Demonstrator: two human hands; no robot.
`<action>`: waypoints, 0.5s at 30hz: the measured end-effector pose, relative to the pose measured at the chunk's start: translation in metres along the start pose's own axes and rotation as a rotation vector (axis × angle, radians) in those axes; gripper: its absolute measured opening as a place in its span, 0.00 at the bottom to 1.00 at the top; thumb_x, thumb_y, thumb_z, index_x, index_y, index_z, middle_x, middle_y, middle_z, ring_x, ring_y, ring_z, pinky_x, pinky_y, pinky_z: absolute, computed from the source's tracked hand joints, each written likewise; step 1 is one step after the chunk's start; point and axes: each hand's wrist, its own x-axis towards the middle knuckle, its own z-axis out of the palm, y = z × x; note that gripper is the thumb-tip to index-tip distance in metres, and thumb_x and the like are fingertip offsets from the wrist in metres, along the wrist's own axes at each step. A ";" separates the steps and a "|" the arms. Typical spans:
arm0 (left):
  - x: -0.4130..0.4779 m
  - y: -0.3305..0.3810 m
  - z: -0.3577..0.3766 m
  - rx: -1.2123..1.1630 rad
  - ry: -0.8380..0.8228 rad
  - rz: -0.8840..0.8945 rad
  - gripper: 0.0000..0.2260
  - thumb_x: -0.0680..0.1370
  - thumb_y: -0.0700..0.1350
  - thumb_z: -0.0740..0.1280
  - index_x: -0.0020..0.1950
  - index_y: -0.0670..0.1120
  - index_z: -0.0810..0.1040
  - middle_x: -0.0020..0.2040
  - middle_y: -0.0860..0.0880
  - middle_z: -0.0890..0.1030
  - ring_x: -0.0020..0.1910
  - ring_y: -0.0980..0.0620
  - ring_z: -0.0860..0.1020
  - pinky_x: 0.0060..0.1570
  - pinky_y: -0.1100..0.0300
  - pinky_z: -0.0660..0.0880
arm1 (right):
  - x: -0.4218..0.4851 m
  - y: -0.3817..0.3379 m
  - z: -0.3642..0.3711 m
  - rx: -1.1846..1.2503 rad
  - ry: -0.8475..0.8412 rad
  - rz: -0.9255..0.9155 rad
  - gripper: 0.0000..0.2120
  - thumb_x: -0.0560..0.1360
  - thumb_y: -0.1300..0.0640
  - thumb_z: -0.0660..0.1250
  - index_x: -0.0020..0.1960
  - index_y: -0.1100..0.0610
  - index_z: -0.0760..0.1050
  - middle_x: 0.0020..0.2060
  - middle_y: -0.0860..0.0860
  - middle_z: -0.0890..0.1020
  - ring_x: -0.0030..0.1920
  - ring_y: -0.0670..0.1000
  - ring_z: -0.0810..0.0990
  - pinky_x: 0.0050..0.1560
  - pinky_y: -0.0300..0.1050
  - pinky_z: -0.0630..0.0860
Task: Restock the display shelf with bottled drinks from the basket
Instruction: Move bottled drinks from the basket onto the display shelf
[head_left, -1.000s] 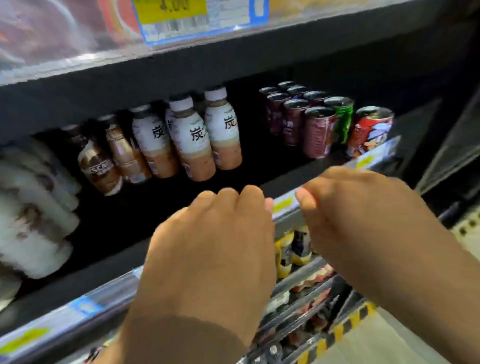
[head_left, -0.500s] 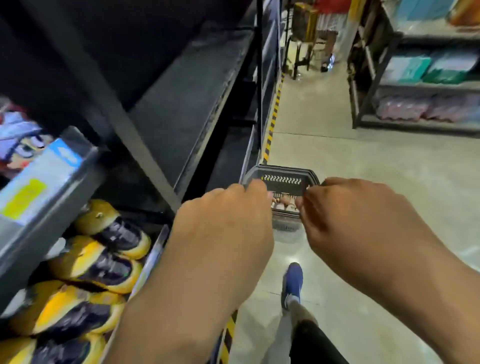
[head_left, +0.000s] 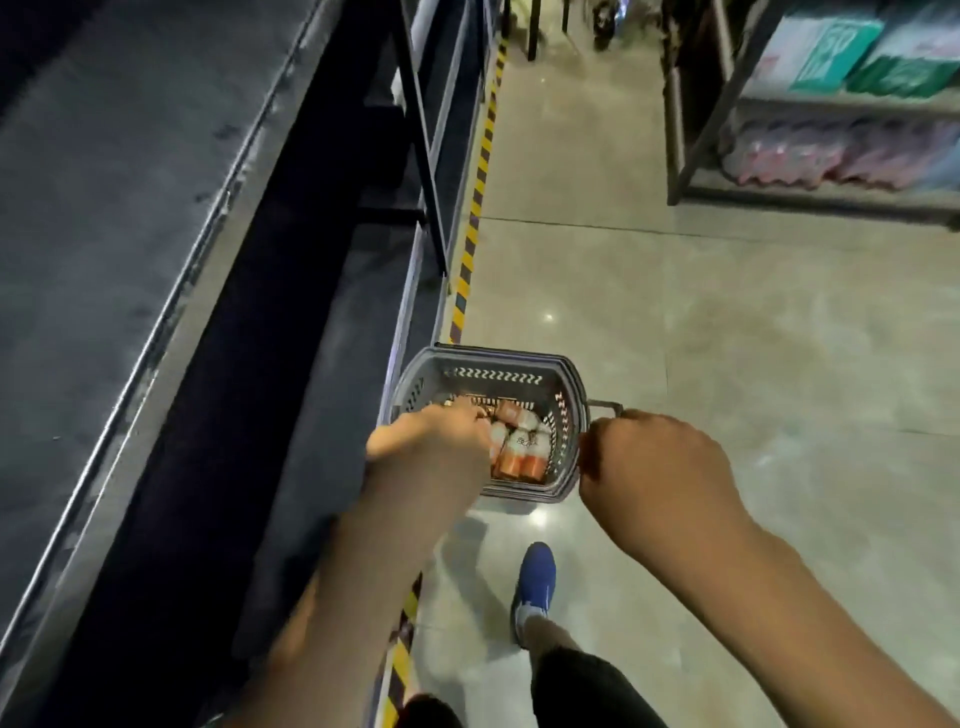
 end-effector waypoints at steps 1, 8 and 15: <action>0.033 -0.003 0.012 0.002 -0.035 -0.011 0.12 0.83 0.50 0.54 0.58 0.48 0.74 0.52 0.47 0.78 0.55 0.43 0.78 0.48 0.56 0.70 | 0.030 0.006 0.010 -0.007 -0.030 0.002 0.11 0.78 0.52 0.59 0.56 0.51 0.77 0.53 0.52 0.81 0.55 0.58 0.80 0.49 0.46 0.72; 0.245 -0.016 0.149 0.006 -0.457 0.037 0.16 0.82 0.48 0.55 0.65 0.44 0.74 0.65 0.42 0.76 0.62 0.42 0.74 0.60 0.48 0.71 | 0.226 0.012 0.154 -0.109 -0.323 0.084 0.16 0.76 0.50 0.66 0.63 0.52 0.76 0.60 0.53 0.80 0.61 0.57 0.77 0.55 0.48 0.72; 0.407 -0.038 0.384 -0.283 -0.493 -0.161 0.12 0.80 0.54 0.60 0.49 0.46 0.74 0.53 0.45 0.80 0.51 0.43 0.78 0.52 0.53 0.75 | 0.394 0.013 0.406 0.348 -0.598 0.366 0.23 0.77 0.51 0.64 0.69 0.60 0.69 0.61 0.58 0.77 0.61 0.59 0.77 0.61 0.52 0.74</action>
